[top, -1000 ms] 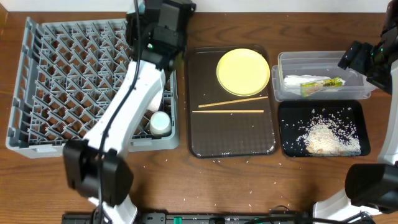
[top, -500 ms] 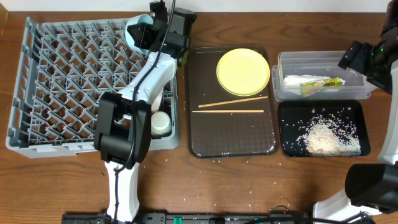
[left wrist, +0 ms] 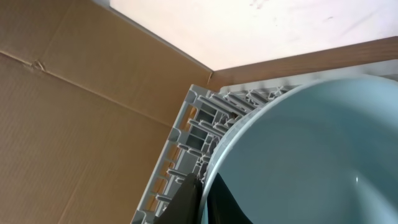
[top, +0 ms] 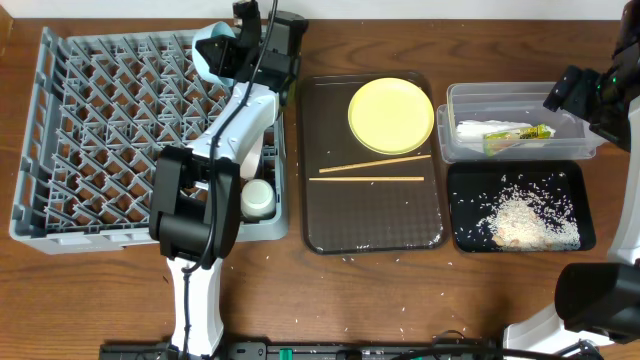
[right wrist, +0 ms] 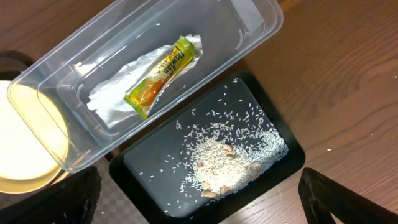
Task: Sort waste into correct bins and load items into the dishwasher
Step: 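Carry the blue bowl with the left gripper into the dish rack, release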
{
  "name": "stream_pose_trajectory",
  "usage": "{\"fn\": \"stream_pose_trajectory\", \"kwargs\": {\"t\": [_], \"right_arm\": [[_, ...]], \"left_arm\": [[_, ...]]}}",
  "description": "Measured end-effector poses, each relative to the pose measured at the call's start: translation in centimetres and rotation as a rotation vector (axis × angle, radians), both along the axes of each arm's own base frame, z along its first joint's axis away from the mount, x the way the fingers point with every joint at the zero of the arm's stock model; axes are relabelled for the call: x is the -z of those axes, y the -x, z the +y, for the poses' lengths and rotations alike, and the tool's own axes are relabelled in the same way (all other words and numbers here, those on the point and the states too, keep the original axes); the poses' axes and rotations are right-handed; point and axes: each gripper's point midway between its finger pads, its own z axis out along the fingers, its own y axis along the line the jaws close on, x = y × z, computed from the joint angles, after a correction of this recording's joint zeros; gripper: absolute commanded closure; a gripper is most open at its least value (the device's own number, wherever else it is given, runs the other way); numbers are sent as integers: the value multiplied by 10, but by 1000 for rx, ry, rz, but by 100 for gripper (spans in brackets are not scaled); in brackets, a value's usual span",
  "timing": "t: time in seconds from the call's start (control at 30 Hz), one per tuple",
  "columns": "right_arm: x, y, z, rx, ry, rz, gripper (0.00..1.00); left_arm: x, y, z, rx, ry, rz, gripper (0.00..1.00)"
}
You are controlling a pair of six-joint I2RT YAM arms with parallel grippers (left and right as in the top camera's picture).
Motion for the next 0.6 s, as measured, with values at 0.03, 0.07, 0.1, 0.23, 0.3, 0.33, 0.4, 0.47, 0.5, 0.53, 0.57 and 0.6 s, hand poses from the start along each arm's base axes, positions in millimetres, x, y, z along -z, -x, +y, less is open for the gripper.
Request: {"fn": "stream_pose_trajectory", "kwargs": {"t": [0.03, 0.07, 0.1, 0.23, 0.3, 0.33, 0.4, 0.47, 0.5, 0.53, 0.57, 0.6], "right_arm": [[0, 0, 0, 0, 0, 0, 1], [0, 0, 0, 0, 0, 0, 1], [0, 0, 0, 0, 0, 0, 1], [0, 0, 0, 0, 0, 0, 1], [0, 0, 0, 0, 0, 0, 1], [0, 0, 0, 0, 0, 0, 1], [0, 0, 0, 0, 0, 0, 1], [0, 0, 0, 0, 0, 0, 1], [0, 0, 0, 0, 0, 0, 1], [0, 0, 0, 0, 0, 0, 1], [0, 0, 0, 0, 0, 0, 1], [0, 0, 0, 0, 0, 0, 1]], "left_arm": [[0, 0, 0, -1, 0, 0, 93], [0, 0, 1, -1, 0, 0, 92], [0, 0, 1, -1, 0, 0, 93], [3, 0, -1, 1, -2, 5, 93], [6, -1, -2, 4, -5, 14, 92], [9, -1, -4, 7, -8, 22, 92], [14, -1, -8, 11, -16, 39, 92], [16, 0, -14, 22, -20, 50, 92], [16, 1, -17, 28, -23, 54, 92], [16, 1, -21, 35, -25, 59, 91], [18, 1, -24, 43, -28, 67, 90], [19, 2, -27, 49, -31, 74, 87]]}}
